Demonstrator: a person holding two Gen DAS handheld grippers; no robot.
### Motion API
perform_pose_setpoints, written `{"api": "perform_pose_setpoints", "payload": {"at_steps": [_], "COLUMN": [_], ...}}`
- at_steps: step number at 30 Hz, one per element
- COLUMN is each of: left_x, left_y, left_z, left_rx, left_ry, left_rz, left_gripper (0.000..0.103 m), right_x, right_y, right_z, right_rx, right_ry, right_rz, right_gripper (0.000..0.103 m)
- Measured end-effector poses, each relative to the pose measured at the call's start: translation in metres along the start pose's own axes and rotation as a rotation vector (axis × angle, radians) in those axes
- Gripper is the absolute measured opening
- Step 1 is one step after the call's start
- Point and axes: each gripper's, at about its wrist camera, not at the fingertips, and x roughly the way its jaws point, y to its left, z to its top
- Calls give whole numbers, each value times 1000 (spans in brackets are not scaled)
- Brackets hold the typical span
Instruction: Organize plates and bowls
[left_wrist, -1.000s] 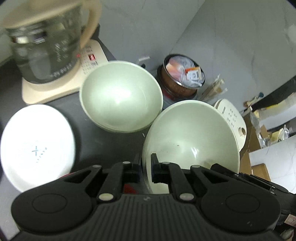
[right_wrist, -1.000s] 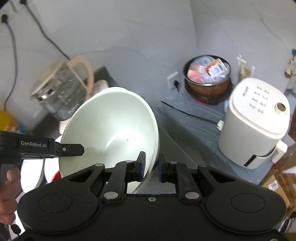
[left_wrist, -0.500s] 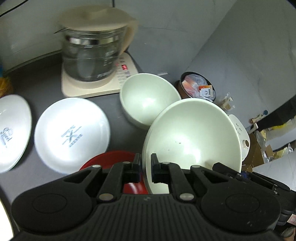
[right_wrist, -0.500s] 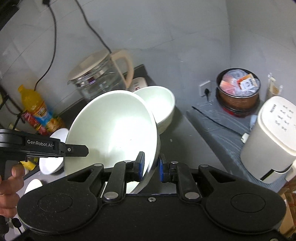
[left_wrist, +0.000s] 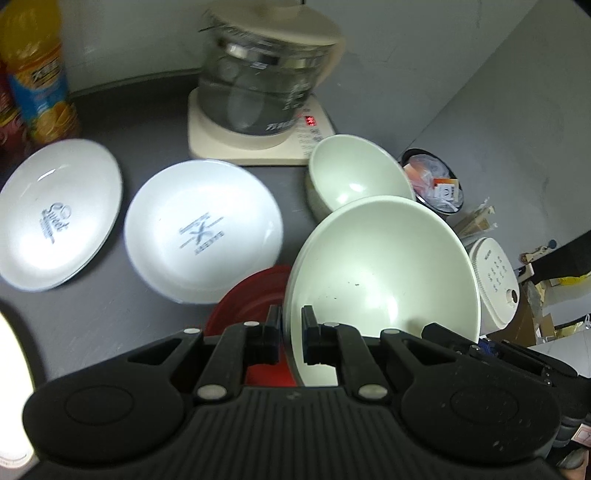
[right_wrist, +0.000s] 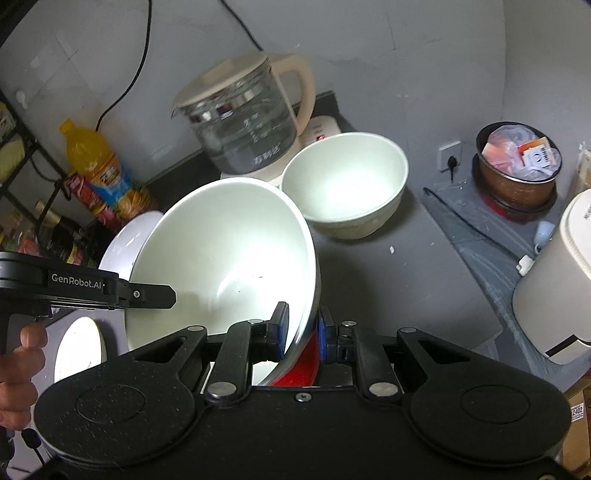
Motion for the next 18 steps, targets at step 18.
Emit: {"api": "perform_pose_setpoints", "payload": {"at_steps": [18], "left_x": [25], "left_y": [29], "left_z": [-25], "left_rx": [-63], "left_ry": [111], "left_rz": [44], "left_gripper": [9], "right_x": [30], "right_y": [13], "right_z": [-14], "right_rx": [-44], "right_ry": [119], "right_rz": [-16], "right_gripper": [22]}}
